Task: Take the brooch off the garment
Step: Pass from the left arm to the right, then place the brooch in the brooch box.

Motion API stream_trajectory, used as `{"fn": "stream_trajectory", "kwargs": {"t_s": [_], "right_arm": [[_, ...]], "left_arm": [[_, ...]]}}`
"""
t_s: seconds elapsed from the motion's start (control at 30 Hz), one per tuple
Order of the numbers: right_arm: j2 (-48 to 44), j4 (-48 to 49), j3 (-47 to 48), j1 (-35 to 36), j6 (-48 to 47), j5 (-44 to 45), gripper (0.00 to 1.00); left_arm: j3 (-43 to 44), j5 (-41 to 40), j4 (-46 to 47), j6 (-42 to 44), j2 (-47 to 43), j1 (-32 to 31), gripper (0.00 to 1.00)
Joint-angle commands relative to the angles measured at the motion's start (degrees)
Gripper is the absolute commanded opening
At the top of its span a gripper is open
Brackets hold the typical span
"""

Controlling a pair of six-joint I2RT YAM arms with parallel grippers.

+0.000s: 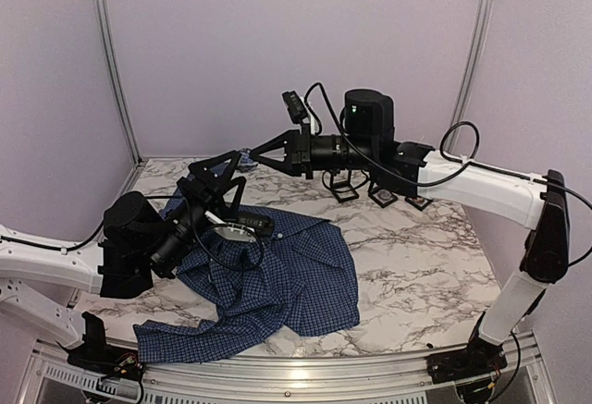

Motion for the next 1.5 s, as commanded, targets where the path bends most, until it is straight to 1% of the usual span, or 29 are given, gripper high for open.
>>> {"fn": "stream_trajectory", "kwargs": {"t_s": [0.0,0.13,0.17,0.23,0.33,0.43,0.47,0.57,0.7,0.8,0.9,1.0,1.13,1.23,1.3,1.47], "right_arm": [[0.14,1.63,-0.65,-0.4,-1.01,1.0,0.0],[0.04,4.08,-3.09,-1.65,-0.38,1.6,0.0],[-0.03,4.43,-3.68,-1.92,-0.44,1.98,0.0],[0.06,4.48,-4.6,-2.37,-0.95,3.17,0.0],[0.01,5.31,-6.21,-2.97,-1.33,4.92,0.0],[-0.41,7.1,-8.7,-3.81,-1.53,6.86,0.0],[-0.67,7.61,-9.56,-4.18,-1.71,7.89,0.0],[-1.33,9.9,-12.92,-5.82,-1.81,9.86,0.0],[-2.18,14.21,-18.77,-8.66,-1.41,13.32,0.0],[-2.48,17.09,-22.8,-10.53,-1.36,15.4,0.0],[-2.72,19.53,-25.96,-12.25,-1.58,17.98,0.0],[-2.61,21.54,-28.51,-14.04,-1.47,19.12,0.0],[-2.01,23.89,-31.69,-16.89,-1.34,20.92,0.0],[-0.98,27.07,-33.99,-19.15,0.14,21.52,0.0],[0.04,27.43,-34.3,-20.27,0.34,22.05,0.0],[3.4,28.38,-33.57,-22.93,1.13,23.94,0.0]], "left_arm": [[-0.41,-3.82,5.05,-5.5,0.81,-1.75,0.8],[-0.01,-8.66,5.82,-12.34,1.06,-4.2,0.96],[0.28,-10.04,5.55,-14.55,0.98,-4.86,0.98],[1.39,-13.15,3.95,-19.81,0.85,-6.15,0.99],[3.55,-16.99,-1.07,-31.38,0.02,-7.6,0.99],[6.75,-18.65,-11.75,-45.36,-1.58,-8.05,0.99],[8.12,-18.79,-15.28,-50.62,-2.18,-8.05,0.99],[11.72,-17.79,-24.75,-62.91,-3.71,-8.05,0.99],[14.99,-16.74,-33.73,-75.66,-4.6,-7.7,0.99],[16.29,-16.31,-37.92,-83.58,-5.46,-6.76,0.99],[17.54,-12.83,-42.76,-90.74,-6.57,-4.1,0.99],[18.34,-8.77,-46.93,-95.85,-7.72,-0.47,0.99],[18.83,2.34,-53.35,-105.25,-9.09,7.99,0.99],[17.92,10.56,-55.26,-110.53,-9.56,13.48,0.99],[17.01,15.64,-55.69,-112.47,-9.68,16.62,0.99],[14.64,22.2,-54.91,-117.99,-9.92,20.59,0.99]]}}
